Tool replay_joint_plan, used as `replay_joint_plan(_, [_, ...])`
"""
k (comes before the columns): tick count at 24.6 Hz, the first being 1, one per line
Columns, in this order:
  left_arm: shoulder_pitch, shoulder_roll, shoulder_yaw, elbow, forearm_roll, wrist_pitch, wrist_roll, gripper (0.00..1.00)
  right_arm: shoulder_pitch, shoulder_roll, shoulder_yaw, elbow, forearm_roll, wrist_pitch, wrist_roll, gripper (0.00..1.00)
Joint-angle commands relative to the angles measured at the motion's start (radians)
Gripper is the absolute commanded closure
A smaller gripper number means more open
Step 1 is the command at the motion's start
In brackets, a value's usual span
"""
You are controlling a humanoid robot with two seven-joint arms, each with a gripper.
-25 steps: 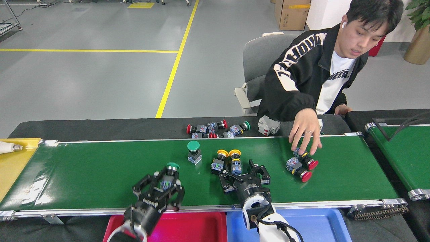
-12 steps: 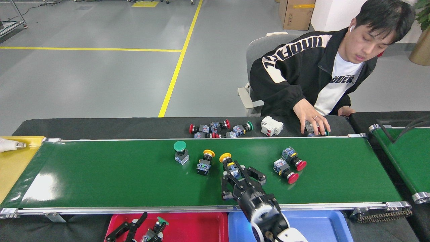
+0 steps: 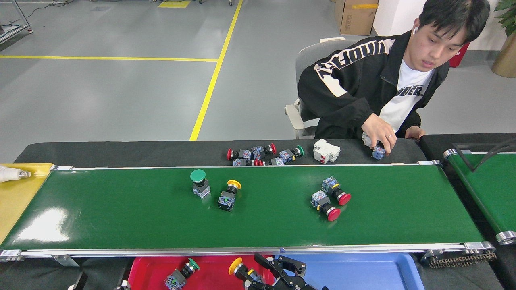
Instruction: Pick switch part from conveyor to tray
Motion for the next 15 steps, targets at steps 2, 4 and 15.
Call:
replay_joint_plan(2, [-0.067,0.009,-0.043,-0.011,-0.019,0.017,-0.015,0.00,-0.029,0.029,-0.103,-0.009,-0.004,-0.003,0.001,0.01])
replay_joint_plan(4, [-0.157,0.006,-0.077,0.010,-0.121,0.051,-0.018,0.00,-0.032,0.046,-0.213,-0.015,-0.004,-0.003,-0.001,0.02])
replay_joint_plan(15, [-0.613,0.002,-0.230,0.516,-0.258,0.212,-0.015,0.00,0.144,0.055,-0.608,-0.037,0.010,-0.003,-0.136,0.07])
